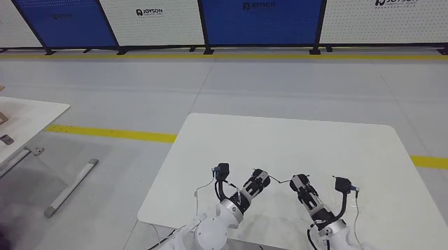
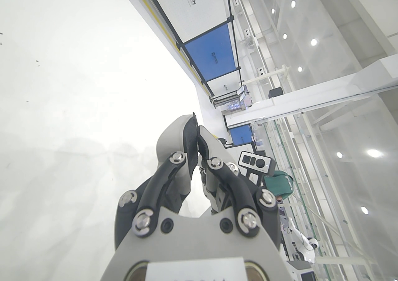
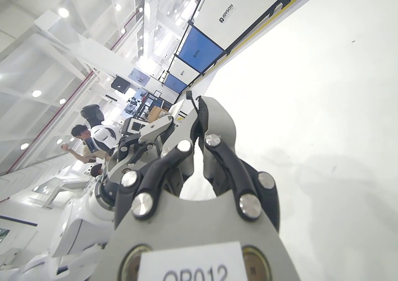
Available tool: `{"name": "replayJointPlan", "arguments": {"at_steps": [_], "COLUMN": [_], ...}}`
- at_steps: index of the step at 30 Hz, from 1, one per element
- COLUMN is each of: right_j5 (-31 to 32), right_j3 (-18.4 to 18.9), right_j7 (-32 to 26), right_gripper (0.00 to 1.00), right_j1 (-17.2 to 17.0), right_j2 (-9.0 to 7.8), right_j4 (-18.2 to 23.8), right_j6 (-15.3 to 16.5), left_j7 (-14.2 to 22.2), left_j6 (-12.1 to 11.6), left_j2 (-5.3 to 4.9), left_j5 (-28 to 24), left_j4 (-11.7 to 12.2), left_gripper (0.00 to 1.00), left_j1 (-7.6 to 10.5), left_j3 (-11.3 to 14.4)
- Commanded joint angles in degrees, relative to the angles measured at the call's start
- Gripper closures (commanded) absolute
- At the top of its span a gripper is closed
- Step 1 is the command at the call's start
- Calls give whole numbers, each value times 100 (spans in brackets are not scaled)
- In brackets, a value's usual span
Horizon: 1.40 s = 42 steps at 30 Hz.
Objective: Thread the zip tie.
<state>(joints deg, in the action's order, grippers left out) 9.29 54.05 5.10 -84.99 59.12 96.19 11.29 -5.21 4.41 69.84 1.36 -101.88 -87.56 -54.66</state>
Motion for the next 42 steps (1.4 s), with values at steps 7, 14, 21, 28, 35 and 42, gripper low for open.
{"name": "replayJointPlan", "arguments": {"at_steps": [7, 14, 21, 28, 35, 42], "right_j5": [41, 79, 136, 188, 207, 205], "right_j3": [56, 122, 146, 148, 165, 195], "right_j7": [11, -37, -97, -150, -155, -115], "right_gripper": [100, 100, 100, 100, 100, 100], "right_j1": [-30, -61, -61, -63, -110, -124], "right_j2": [41, 101, 167, 235, 294, 308], "right_j4": [24, 14, -1, -28, -66, -95], "right_j6": [-85, -90, -94, -116, -5, 23], "left_j7": [0, 0, 0, 0, 0, 0], "left_j6": [0, 0, 0, 0, 0, 0], "left_j2": [0, 0, 0, 0, 0, 0], "left_j5": [0, 0, 0, 0, 0, 0], "left_j4": [0, 0, 0, 0, 0, 0], "left_gripper": [100, 100, 100, 100, 100, 100], "left_j1": [0, 0, 0, 0, 0, 0], "left_j3": [0, 0, 0, 0, 0, 0]}}
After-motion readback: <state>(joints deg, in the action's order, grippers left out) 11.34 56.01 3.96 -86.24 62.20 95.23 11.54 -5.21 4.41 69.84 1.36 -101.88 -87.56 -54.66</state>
